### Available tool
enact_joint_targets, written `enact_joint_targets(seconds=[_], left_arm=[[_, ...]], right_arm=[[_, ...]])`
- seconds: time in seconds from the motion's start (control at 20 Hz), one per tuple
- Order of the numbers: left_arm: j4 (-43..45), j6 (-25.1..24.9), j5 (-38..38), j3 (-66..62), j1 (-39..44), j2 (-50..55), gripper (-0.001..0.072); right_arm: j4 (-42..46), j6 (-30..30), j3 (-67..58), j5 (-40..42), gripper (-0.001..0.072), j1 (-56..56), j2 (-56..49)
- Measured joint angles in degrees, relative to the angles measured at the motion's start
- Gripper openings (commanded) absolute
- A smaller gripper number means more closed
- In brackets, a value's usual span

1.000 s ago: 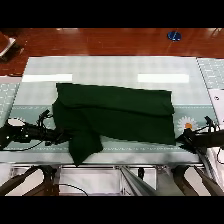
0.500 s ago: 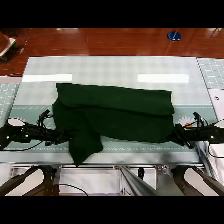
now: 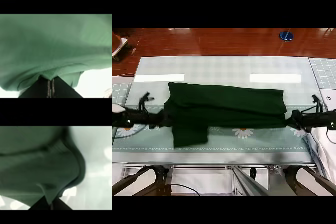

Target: Fold the shirts.

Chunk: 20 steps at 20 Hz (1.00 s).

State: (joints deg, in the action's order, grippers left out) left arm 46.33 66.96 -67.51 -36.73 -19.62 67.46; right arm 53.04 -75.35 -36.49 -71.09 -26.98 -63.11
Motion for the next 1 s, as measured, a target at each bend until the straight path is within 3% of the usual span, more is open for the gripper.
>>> enact_joint_targets(seconds=[0.5, 0.8, 0.85, 0.9, 0.95, 1.0], left_arm=[[-5.66, 6.84, -2.8, -35.82, 7.93, 23.34, 0.0018], [-6.05, 10.51, -5.05, -50.53, 9.16, 35.52, 0.0018], [-6.05, 10.71, -5.25, -51.67, 9.29, 36.89, 0.0023], [-6.01, 10.88, -5.4, -52.52, 9.4, 38.21, 0.0174], [-6.05, 10.91, -5.49, -53.13, 9.53, 39.23, 0.0469], [-6.01, 10.99, -5.62, -53.57, 9.62, 40.22, 0.0508]], right_arm=[[-4.5, 0.04, -18.93, 3.93, 0.0025, 6.99, -16.48], [-6.27, -0.57, -27.8, 4.98, 0.0026, 7.78, -24.85], [-6.67, -0.59, -28.48, 5.16, 0.0093, 7.85, -25.88], [-7.1, -0.61, -28.96, 5.49, 0.0336, 7.85, -26.84], [-7.78, -0.61, -29.4, 6.19, 0.0411, 7.87, -27.8], [-8.09, -0.52, -29.62, 6.88, 0.0411, 7.87, -28.37]])
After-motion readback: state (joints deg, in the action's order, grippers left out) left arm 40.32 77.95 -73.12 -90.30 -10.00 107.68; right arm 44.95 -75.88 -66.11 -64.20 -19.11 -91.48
